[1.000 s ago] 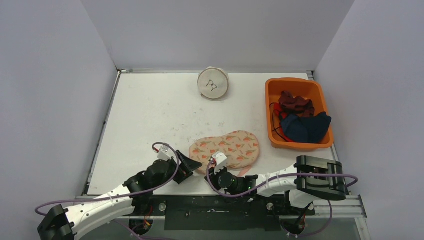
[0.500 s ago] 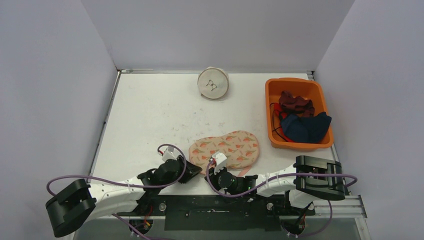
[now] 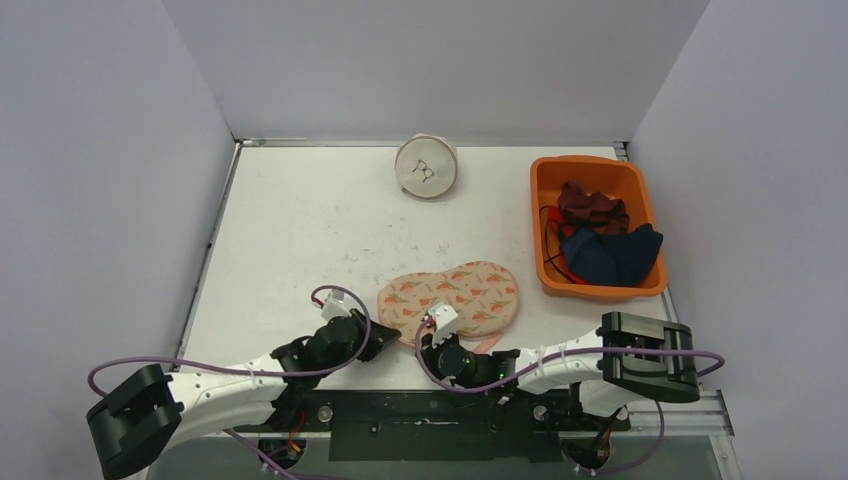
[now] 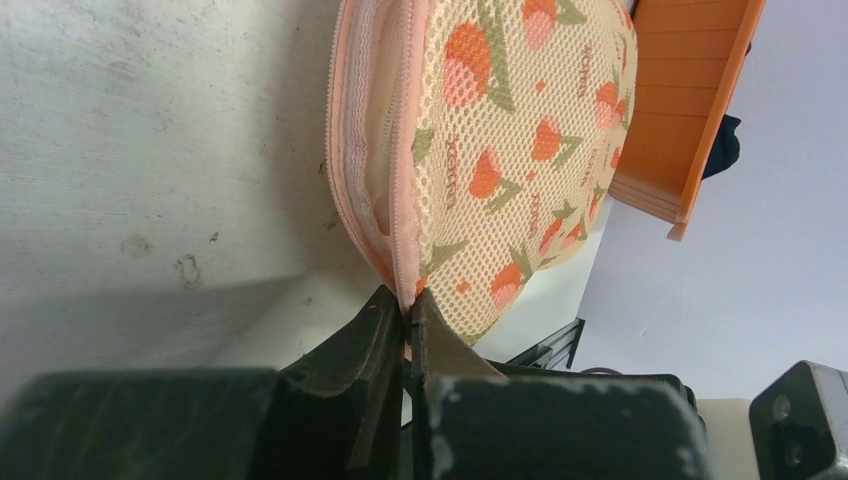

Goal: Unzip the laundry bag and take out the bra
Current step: Unzip the laundry bag at the center of the board.

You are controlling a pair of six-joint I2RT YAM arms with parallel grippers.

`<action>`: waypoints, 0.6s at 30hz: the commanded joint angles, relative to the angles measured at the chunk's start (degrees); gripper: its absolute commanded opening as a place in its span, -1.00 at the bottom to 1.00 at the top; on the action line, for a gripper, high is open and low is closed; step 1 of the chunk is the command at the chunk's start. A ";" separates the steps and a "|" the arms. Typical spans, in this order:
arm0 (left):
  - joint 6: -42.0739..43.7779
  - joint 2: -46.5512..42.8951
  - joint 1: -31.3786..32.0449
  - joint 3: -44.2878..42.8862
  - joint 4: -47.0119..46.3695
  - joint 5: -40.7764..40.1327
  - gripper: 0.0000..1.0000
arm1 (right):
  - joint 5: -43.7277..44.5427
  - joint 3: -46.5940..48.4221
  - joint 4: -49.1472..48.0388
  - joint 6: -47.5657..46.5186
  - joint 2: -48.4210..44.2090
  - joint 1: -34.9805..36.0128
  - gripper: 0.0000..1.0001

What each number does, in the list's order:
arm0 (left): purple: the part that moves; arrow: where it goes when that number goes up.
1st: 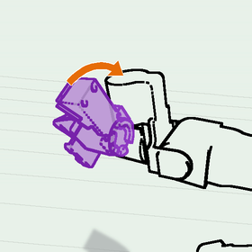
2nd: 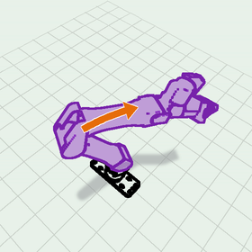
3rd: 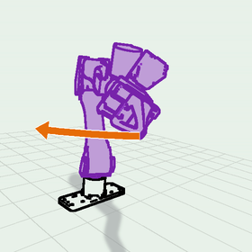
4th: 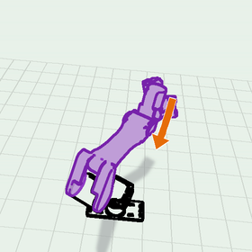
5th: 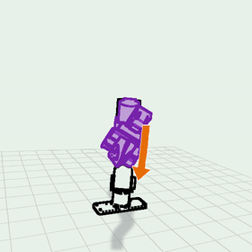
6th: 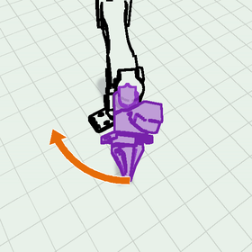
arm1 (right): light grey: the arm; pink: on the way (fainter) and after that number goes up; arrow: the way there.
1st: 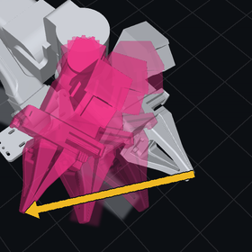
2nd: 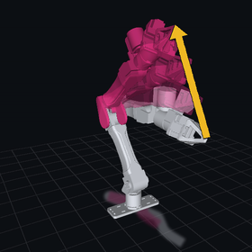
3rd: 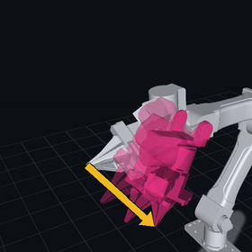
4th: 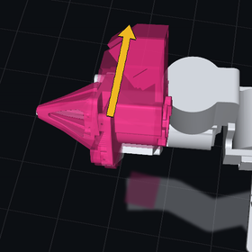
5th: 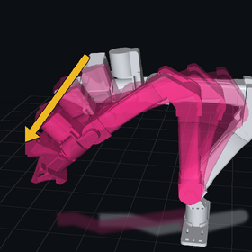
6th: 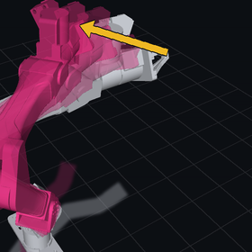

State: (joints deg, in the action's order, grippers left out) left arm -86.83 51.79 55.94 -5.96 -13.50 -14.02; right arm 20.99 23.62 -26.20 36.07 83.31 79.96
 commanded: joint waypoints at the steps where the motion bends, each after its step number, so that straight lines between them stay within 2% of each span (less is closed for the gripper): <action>1: 1.13 -2.52 -0.12 -0.60 1.60 -3.75 -1.00 | 4.32 0.83 5.58 1.88 -3.64 0.48 -0.90; 18: 3.42 -7.46 -0.75 -0.11 6.86 -3.83 -1.00 | 8.69 -3.50 10.66 7.01 -10.01 0.52 -0.89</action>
State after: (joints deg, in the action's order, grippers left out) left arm -85.78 45.43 55.92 -5.93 -8.78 -15.03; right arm 26.63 21.61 -17.52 41.28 75.50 79.99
